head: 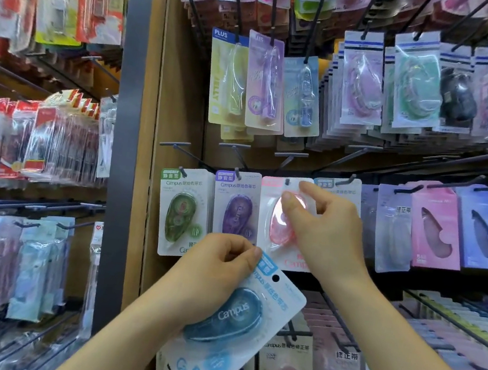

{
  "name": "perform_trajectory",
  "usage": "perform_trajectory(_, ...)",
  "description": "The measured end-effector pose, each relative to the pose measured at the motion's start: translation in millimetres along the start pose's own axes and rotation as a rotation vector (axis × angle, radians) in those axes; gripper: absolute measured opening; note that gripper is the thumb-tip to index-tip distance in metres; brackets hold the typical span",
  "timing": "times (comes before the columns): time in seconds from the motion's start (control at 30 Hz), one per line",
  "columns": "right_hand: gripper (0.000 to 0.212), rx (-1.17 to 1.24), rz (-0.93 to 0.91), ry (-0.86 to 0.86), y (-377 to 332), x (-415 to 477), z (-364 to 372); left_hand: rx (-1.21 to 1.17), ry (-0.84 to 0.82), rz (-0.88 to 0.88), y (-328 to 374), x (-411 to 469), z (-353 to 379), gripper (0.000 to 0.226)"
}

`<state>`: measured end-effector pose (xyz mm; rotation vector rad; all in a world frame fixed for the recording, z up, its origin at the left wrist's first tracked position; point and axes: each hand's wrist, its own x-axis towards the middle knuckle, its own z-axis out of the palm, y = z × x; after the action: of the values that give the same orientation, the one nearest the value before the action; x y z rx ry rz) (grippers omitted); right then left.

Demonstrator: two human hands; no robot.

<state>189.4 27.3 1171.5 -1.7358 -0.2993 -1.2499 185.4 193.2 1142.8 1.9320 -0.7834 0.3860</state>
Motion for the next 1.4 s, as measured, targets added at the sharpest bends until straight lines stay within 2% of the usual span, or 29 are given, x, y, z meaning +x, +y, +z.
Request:
perform_trajectory(0.17,0.045,-0.193,-0.051,-0.057,6,3,3,0.190,0.028,0.014,-7,6,5,0.020)
perform_trajectory(0.3,0.074,-0.389,0.001,-0.225,10,1,0,0.377,0.099,0.059,-16,8,6,0.010)
perform_trajectory(0.43,0.080,-0.758,-0.118,-0.182,15,2,1,0.394,0.198,0.102,-19,10,1,0.018)
perform_trajectory(0.53,0.079,-0.900,-0.193,-0.162,12,3,5,0.362,0.295,0.160,-18,16,-5,0.029)
perform_trajectory(0.6,0.080,-0.960,-0.216,-0.173,10,4,10,0.345,0.293,0.165,-17,22,-9,0.042)
perform_trajectory(0.73,0.082,-0.990,-0.221,-0.188,11,10,17,0.401,0.262,0.120,-17,37,-15,0.060)
perform_trajectory(0.9,0.084,-1.017,-0.212,-0.207,18,18,21,0.449,0.229,0.047,-13,55,-17,0.069)
perform_trajectory(1.07,0.087,-1.046,-0.210,-0.239,21,28,23,0.498,0.228,-0.033,-7,73,-23,0.066)
perform_trajectory(1.2,0.089,-1.073,-0.201,-0.261,22,29,24,0.598,0.247,-0.031,-7,80,-21,0.065)
perform_trajectory(1.4,0.068,-0.974,-0.185,-0.309,26,20,10,0.511,0.288,-0.002,-14,72,-20,0.057)
